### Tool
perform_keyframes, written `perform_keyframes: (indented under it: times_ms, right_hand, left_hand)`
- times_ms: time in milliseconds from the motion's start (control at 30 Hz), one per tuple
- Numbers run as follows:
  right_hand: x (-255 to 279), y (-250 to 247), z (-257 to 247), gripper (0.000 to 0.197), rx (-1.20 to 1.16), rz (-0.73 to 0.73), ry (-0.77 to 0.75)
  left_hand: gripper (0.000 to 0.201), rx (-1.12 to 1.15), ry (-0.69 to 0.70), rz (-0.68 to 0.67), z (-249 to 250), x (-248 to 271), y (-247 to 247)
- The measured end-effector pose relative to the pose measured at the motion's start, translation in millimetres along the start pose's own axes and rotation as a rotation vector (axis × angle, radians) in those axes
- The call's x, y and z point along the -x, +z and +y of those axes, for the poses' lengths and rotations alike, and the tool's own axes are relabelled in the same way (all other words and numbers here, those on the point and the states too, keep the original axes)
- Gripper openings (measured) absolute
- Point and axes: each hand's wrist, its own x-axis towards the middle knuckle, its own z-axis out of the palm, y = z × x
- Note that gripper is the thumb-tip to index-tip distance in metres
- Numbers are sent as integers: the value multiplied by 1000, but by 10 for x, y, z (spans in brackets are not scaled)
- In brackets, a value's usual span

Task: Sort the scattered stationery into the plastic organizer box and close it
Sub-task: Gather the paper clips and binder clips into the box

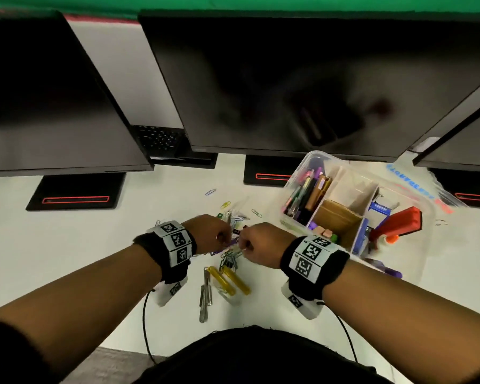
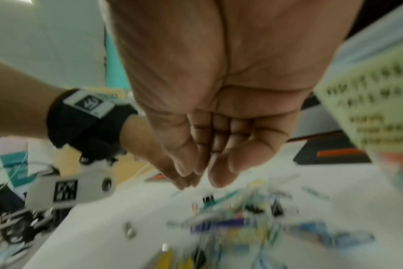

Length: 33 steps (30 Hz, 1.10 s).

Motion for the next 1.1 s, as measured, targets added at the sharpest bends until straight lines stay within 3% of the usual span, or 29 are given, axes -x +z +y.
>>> perform_keyframes:
  times_ms: [100,233,433,633,733,867,1000,1100]
  right_hand:
    - [-130,309,-45,19,32,-142,25]
    - [-215,579,-59,35,90,-213,77]
    - [-254,789,-59,20,71,-131,182]
    - [-275,812,-39,17,48,-42,281]
    - [-234,747,-59,20,16,-15,281]
    - [-169,699,-85,11,-91,71,256]
    - [-167,755,-118,45,-295,58,255]
    - [-229,857,-158,40,-181,-10,233]
  left_hand:
    - [26,-96,73,-156,-213,130,234]
    - [42,-196,218,-198,-336,202,478]
    - [45,-170,461,-145,-492,249,618]
    - [28,-292,622,-165,-592,256,745]
    - [22,-290,593,-163,-592,230,738]
    - [23,-326,528,-185,-647,193,725]
    - [24,-286,461,-134,-735,171,738]
    - [26,-288,356,-138,-775,186,665]
